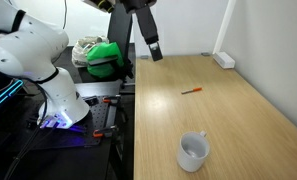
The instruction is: Move the orange pen to the right side of the table
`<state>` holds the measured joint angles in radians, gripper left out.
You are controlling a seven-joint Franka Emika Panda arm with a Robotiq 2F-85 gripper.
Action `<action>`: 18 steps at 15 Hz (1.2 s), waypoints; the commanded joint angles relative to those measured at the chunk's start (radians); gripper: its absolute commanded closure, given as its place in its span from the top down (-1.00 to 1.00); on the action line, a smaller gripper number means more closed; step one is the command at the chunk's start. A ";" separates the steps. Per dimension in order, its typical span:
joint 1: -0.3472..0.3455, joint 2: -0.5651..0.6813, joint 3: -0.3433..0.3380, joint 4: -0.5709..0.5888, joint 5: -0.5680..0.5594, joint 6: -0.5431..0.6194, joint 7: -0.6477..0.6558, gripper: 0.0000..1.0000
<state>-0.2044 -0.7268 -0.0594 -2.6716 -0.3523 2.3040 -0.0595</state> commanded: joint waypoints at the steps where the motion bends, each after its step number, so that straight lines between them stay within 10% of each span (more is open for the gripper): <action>1: 0.068 0.117 -0.027 0.070 0.008 0.065 -0.100 1.00; 18: 0.286 0.550 -0.040 0.208 0.234 0.314 -0.407 1.00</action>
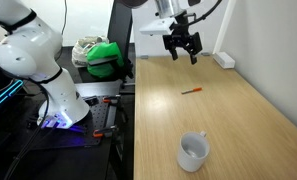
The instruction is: Move the orange pen to the right side of the table
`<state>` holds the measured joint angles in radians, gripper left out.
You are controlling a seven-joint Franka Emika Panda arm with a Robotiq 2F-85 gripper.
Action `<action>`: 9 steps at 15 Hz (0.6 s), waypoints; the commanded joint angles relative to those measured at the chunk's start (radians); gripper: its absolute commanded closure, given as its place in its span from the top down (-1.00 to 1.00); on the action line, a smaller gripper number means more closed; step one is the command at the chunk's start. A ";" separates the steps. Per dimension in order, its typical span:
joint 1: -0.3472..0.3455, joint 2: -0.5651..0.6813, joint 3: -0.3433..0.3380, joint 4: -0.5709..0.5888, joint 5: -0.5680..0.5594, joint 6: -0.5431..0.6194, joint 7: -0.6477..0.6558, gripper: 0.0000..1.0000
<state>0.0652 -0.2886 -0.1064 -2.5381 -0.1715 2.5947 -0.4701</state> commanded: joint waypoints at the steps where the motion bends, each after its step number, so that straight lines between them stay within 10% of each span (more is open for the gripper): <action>1: 0.023 0.146 0.013 0.096 0.080 0.022 0.007 1.00; 9: 0.006 0.390 0.109 0.287 0.214 -0.004 0.044 1.00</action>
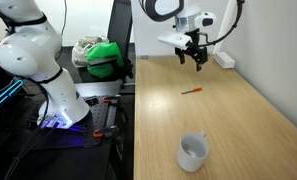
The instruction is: Move the orange pen to the right side of the table
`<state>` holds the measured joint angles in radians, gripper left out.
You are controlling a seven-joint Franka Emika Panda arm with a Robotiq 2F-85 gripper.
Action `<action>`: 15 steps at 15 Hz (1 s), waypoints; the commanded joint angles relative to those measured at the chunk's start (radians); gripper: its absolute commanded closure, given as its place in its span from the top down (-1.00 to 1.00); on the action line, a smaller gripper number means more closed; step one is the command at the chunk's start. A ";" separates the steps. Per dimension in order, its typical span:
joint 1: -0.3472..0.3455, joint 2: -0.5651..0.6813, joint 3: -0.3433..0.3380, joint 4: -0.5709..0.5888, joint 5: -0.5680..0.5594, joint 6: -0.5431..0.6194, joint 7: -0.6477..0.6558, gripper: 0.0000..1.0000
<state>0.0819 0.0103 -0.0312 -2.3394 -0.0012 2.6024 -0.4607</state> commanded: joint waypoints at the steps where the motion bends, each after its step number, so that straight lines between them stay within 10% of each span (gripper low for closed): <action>1: -0.014 0.122 0.044 0.109 0.055 -0.006 0.048 1.00; 15: -0.028 0.353 0.092 0.249 0.000 0.019 0.218 1.00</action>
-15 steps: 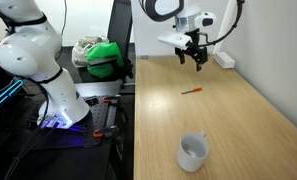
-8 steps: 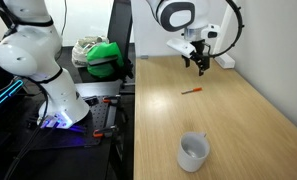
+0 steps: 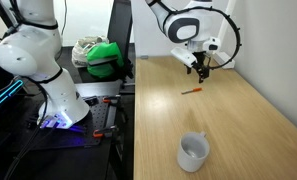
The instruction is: Move the orange pen to the right side of the table
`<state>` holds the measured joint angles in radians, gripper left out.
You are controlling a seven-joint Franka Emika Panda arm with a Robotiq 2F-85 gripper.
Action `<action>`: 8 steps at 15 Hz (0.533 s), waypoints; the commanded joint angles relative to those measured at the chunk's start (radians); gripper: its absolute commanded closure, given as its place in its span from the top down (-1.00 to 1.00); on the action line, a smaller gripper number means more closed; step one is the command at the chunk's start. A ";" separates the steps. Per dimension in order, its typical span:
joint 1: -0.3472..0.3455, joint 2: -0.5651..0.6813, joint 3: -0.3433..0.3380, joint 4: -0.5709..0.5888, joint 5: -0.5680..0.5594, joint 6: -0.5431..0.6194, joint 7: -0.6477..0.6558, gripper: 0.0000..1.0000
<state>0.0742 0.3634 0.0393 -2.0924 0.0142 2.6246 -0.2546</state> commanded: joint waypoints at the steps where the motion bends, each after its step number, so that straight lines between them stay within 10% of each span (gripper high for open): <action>1: -0.022 -0.002 0.021 0.002 -0.015 -0.003 0.012 1.00; 8: -0.002 0.007 0.000 0.000 -0.047 0.044 0.071 1.00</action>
<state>0.0709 0.3634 0.0396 -2.0924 0.0080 2.6407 -0.2426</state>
